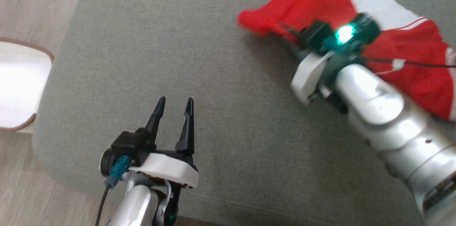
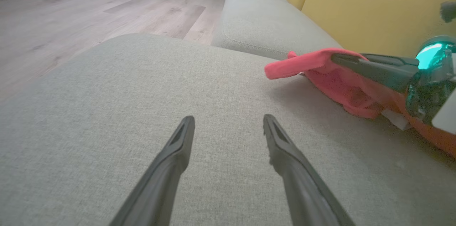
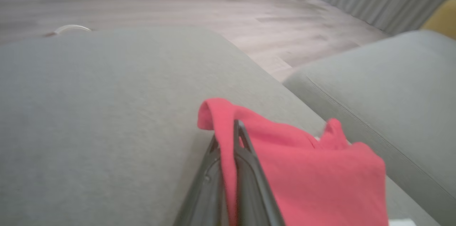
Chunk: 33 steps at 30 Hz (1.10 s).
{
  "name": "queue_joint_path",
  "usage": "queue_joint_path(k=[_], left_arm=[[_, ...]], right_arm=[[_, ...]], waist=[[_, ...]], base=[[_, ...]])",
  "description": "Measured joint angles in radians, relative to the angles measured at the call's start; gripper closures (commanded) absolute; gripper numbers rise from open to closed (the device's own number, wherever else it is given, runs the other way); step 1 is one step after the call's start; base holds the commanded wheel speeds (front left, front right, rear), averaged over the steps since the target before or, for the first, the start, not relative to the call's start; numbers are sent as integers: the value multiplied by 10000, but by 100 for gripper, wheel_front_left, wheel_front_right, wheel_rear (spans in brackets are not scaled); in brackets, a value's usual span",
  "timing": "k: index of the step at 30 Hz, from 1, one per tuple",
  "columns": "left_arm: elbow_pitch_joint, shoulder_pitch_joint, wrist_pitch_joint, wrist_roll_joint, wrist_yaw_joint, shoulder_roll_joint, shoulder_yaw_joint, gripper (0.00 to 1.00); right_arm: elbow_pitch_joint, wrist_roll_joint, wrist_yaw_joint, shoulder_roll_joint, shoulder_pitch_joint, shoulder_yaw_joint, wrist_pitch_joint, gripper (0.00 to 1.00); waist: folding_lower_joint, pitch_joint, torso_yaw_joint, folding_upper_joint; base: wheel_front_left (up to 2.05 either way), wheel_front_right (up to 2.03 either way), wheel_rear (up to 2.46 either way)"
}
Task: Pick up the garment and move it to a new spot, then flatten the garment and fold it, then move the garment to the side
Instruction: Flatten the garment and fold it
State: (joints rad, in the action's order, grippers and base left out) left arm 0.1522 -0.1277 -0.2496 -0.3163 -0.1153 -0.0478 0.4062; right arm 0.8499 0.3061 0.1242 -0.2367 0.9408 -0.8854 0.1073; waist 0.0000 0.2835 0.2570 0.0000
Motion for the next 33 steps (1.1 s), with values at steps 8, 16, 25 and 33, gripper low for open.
queue_joint_path(k=[8,16,25,33], left_arm=[[19,5,0,161,100,0,-98,0],[61,6,0,349,102,0,-364,0],[98,57,0,510,201,-4,-596,0],[92,474,0,512,201,-8,-633,0]], right_arm=[[-3133,1325,0,-591,-1352,-2592,-1164,100],[-4497,2207,0,-1104,-1824,-3239,-1613,53],[-4803,2059,0,-1216,-2599,-909,-926,0],[-5223,1060,0,-2523,-4546,3478,-1544,0]], waist=[[0,-139,-335,0],[0,-230,-526,0],[0,-638,-1296,0],[0,-966,-1924,0]], base=[[0,0,0],[0,0,0],[0,0,0],[0,0,0]])
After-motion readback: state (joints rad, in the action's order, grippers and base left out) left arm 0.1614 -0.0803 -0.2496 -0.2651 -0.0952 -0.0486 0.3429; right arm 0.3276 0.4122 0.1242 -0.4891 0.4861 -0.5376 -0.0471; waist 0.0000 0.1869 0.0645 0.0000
